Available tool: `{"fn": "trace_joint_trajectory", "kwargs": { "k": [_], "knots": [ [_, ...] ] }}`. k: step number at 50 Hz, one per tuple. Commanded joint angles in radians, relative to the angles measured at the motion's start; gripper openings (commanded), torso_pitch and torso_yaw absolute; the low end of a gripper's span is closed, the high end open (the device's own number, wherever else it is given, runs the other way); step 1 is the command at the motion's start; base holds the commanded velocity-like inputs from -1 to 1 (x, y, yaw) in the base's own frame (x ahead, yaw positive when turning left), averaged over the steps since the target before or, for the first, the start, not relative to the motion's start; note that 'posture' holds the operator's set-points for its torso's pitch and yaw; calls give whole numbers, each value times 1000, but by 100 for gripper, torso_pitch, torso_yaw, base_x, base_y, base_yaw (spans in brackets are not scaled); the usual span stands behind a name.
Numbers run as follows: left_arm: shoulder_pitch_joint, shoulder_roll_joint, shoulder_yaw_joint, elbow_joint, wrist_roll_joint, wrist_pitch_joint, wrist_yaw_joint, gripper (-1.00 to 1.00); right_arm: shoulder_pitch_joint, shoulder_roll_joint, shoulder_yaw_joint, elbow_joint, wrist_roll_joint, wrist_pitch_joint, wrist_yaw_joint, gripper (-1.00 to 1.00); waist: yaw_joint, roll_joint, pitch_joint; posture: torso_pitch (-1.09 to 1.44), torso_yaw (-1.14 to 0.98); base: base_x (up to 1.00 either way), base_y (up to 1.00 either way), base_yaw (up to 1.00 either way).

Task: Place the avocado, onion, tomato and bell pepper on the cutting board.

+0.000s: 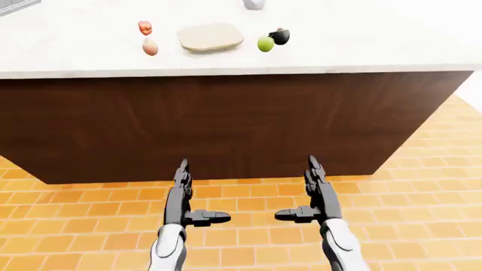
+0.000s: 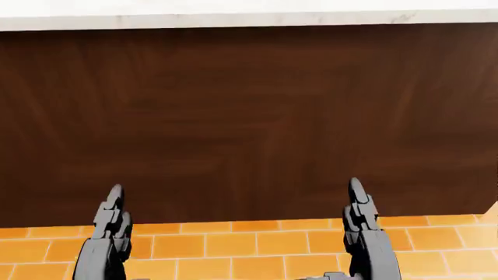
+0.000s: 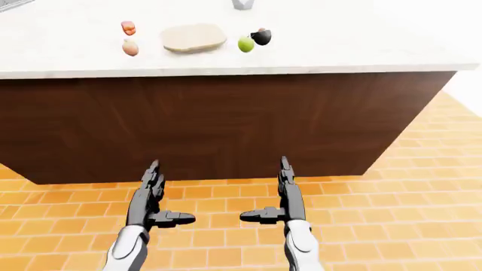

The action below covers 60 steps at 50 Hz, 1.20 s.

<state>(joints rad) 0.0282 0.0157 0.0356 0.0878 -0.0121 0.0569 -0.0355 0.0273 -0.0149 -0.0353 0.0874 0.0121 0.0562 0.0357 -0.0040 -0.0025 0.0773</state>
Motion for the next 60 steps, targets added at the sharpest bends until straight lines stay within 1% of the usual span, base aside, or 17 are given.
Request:
{"fn": "trace_joint_trajectory", "kwargs": {
  "k": [1, 3, 5, 8, 20, 21, 23, 31, 36, 39, 42, 43, 44, 46, 50, 52, 60],
  "knots": [
    [-65, 26, 15, -192, 18, 55, 17, 100, -106, -24, -6, -167, -19, 88, -15, 100, -2, -8, -1, 0, 0, 0, 0, 0],
    [-105, 25, 21, -251, 27, 143, 22, 100, -158, -34, -2, -204, -35, 156, -1, 100, 12, -2, -68, 0, 0, 0, 0, 0],
    [-149, 26, 14, -309, 32, 217, 20, 100, -196, -36, -11, -226, -37, 203, 4, 100, 6, -8, -25, 0, 0, 0, 0, 0],
    [-230, 37, 17, -404, 42, 354, 19, 100, -271, -59, -34, -291, -32, 291, 3, 100, 11, -6, -76, 0, 0, 0, 0, 0],
    [-676, 120, 61, -445, -16, 640, 39, 100, -584, -208, -113, -516, -70, 666, 99, 100, 12, -9, -85, 0, 0, 0, 0, 0],
    [-701, 129, 69, -445, -25, 657, 42, 100, -610, -219, -116, -517, -67, 679, 107, 100, 10, -4, -110, 0, 0, 12, 0, 0],
    [-757, 161, 85, -432, -40, 682, 46, 100, -661, -238, -121, -520, -63, 706, 115, 100, 8, 0, -81, 0, 0, 16, 0, 0],
    [-839, 238, 122, -455, -81, 741, 67, 100, -721, -275, -146, -556, -31, 744, 104, 100, 9, -19, -31, 0, 0, 35, 0, 0],
    [-829, 261, 131, -471, -85, 745, 74, 100, -719, -275, -146, -564, -11, 739, 90, 100, 3, -3, -43, 0, 0, 46, 0, 0],
    [-809, 258, 129, -477, -84, 738, 79, 100, -708, -270, -138, -557, -15, 723, 89, 100, -3, 26, -39, 0, 0, 46, 0, 0],
    [-811, 264, 132, -488, -88, 749, 76, 100, -705, -270, -136, -563, -15, 719, 88, 100, -4, 83, -46, 0, 0, 46, 13, 0],
    [-812, 267, 136, -485, -86, 746, 79, 100, -704, -269, -136, -566, -13, 718, 89, 100, 5, 42, -49, 0, 0, 46, 20, 0],
    [-805, 270, 134, -490, -86, 746, 75, 100, -702, -269, -136, -565, -14, 716, 89, 100, 3, 61, -47, 0, 0, 46, 28, 0],
    [-798, 272, 137, -495, -84, 745, 77, 100, -707, -268, -133, -561, -14, 716, 88, 100, 16, 49, -42, 0, 0, 46, 32, 0],
    [-796, 285, 153, -505, -90, 751, 74, 100, -721, -273, -137, -592, -9, 750, 90, 100, 32, 1, -33, 0, 0, 46, 36, 0],
    [-792, 293, 153, -510, -91, 755, 71, 100, -730, -276, -136, -592, -10, 756, 88, 100, 35, -45, -44, 0, 0, 46, 38, 0],
    [-802, 320, 169, -523, -99, 772, 73, 100, -737, -273, -143, -605, 18, 753, 75, 100, 1, -44, -48, 0, 0, 46, 48, 0]
  ]
}}
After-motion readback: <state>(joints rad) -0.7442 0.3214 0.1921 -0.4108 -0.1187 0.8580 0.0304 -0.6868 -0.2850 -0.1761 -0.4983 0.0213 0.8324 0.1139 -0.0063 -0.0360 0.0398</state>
